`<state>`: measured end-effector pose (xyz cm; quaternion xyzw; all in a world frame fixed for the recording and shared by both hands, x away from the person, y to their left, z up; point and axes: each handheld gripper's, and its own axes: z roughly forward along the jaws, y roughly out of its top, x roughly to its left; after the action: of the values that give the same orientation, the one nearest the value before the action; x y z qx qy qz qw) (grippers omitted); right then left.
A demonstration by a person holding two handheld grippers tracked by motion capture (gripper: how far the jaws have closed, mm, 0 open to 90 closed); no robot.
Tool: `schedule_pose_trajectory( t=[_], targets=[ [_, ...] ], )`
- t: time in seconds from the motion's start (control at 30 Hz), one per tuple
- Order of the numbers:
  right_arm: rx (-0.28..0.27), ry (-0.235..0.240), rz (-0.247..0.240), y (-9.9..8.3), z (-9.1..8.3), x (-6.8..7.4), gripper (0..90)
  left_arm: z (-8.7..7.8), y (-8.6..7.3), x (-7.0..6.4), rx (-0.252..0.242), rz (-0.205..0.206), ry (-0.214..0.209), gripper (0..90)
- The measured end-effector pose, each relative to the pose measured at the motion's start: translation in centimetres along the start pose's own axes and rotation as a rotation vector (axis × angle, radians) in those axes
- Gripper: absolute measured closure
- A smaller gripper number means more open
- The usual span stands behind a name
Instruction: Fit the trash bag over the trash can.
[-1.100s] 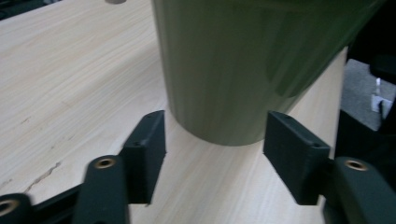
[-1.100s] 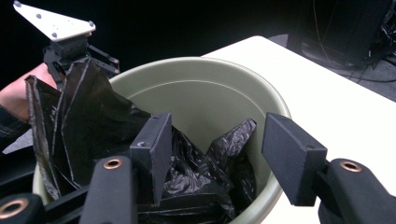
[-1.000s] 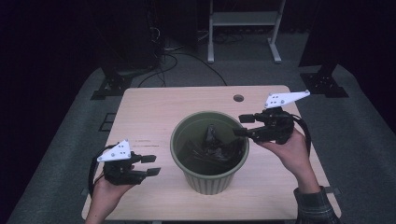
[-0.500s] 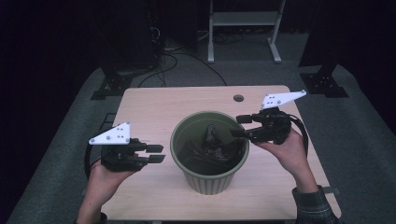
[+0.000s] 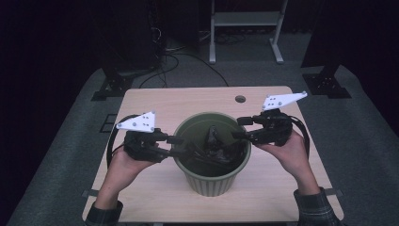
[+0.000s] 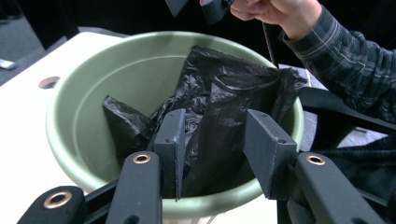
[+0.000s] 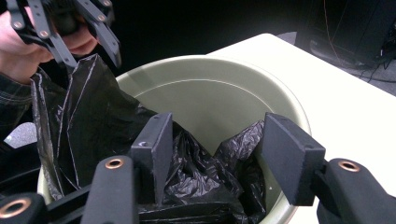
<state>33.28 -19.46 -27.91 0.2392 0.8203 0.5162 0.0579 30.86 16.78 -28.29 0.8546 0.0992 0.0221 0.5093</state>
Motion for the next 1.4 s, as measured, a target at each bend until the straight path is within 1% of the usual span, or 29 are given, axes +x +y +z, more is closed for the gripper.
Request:
schedule_pose_trajectory(
  t=[0.03,0.1,0.13,0.17,0.2,0.23,0.27,0.33,0.4,0.43,0.47,0.5,0.53,0.57,0.6,0.63,0.67,0.7,0.73,0.77,0.87,0.93,1.03,1.17,1.2,1.3,1.33,1.37,1.4],
  targets=[
    [0.000,0.000,0.000,0.0,0.0,0.0,42.3,0.0,0.0,0.0,0.000,0.000,0.000,58.2],
    [-0.002,0.001,0.000,0.0,0.0,0.0,42.3,0.6,0.0,0.3,-0.001,-0.002,-0.030,58.4],
    [-0.002,0.001,0.001,0.0,-0.1,0.0,42.4,0.6,0.0,0.3,-0.001,-0.002,-0.030,59.0],
    [-0.002,0.000,0.002,-0.1,0.0,0.0,42.4,1.1,0.0,0.4,0.015,0.002,-0.044,61.2],
    [-0.002,0.001,0.003,-0.1,0.0,0.0,42.4,1.3,0.0,0.4,0.020,0.002,-0.059,65.7],
    [-0.002,0.001,0.003,-0.1,0.0,0.0,42.4,1.3,0.0,0.4,0.020,0.002,-0.059,73.2],
    [-0.003,0.002,0.001,-0.1,0.0,0.1,42.5,1.6,0.0,0.4,0.038,0.011,-0.078,80.6],
    [-0.002,0.003,0.000,-0.2,0.0,0.1,42.6,1.9,0.1,0.5,0.036,0.015,-0.063,89.9],
    [0.000,0.004,0.001,-0.2,0.1,0.1,42.6,1.9,0.2,0.7,0.025,0.018,-0.037,90.0],
    [0.000,0.004,0.001,-0.2,0.1,0.1,42.6,1.9,0.2,0.7,0.025,0.018,-0.037,90.0],
    [0.000,0.006,-0.001,-0.2,0.1,0.1,42.7,1.9,0.4,1.2,0.009,0.010,-0.018,90.0],
    [-0.002,0.006,-0.002,-0.2,0.2,0.2,42.7,1.9,0.4,1.2,0.009,0.010,-0.018,90.0],
    [-0.003,0.009,-0.001,-0.1,0.2,0.2,42.7,1.9,0.6,1.8,-0.003,0.006,0.006,90.0],
    [-0.003,0.011,-0.002,-0.1,0.2,0.3,42.7,1.9,0.6,1.8,-0.003,0.006,0.006,90.0],
    [-0.005,0.013,-0.003,-0.1,0.2,0.3,42.7,1.9,0.9,2.4,-0.010,-0.005,0.027,90.0],
    [-0.005,0.013,-0.003,-0.1,0.2,0.3,42.7,1.9,0.9,2.4,-0.010,-0.005,0.027,90.0],
    [-0.007,0.022,-0.004,0.0,0.3,0.4,42.7,2.1,1.1,3.1,-0.012,-0.012,0.045,89.9],
    [-0.007,0.022,-0.004,0.0,0.3,0.4,42.7,2.1,1.1,3.1,-0.012,-0.012,0.045,90.0],
    [-0.010,0.029,-0.004,0.1,0.3,0.5,42.8,2.4,1.3,3.7,-0.011,-0.020,0.047,90.0],
    [-0.010,0.029,-0.004,0.1,0.3,0.5,42.8,2.4,1.3,3.7,-0.011,-0.020,0.047,90.0],
    [-0.016,0.046,-0.012,0.3,0.5,0.9,43.2,3.2,1.8,4.5,0.007,-0.031,0.055,90.0],
    [-0.015,0.052,-0.019,0.5,0.6,1.2,43.3,3.6,2.0,4.8,0.016,-0.034,0.066,90.0],
    [-0.025,0.073,-0.026,0.7,0.7,1.4,43.5,3.8,2.1,5.0,0.015,-0.038,0.063,90.0],
    [-0.048,0.111,-0.035,1.5,0.9,2.0,44.9,4.2,2.2,5.3,0.020,-0.047,0.059,90.0],
    [-0.049,0.132,-0.044,1.9,1.2,2.4,45.5,4.3,2.2,5.4,0.022,-0.049,0.061,90.0],
    [-0.042,0.151,-0.052,2.2,1.7,2.8,45.7,4.4,2.2,5.5,0.014,-0.056,0.061,90.0],
    [-0.042,0.168,-0.059,2.5,2.2,3.1,46.4,4.5,2.2,5.6,0.012,-0.059,0.062,90.0],
    [-0.042,0.168,-0.059,2.5,2.2,3.1,46.4,4.5,2.2,5.6,0.012,-0.059,0.062,90.0],
    [-0.037,0.184,-0.065,2.8,2.7,3.4,47.0,4.5,2.2,5.6,0.012,-0.059,0.060,90.0]
  ],
)
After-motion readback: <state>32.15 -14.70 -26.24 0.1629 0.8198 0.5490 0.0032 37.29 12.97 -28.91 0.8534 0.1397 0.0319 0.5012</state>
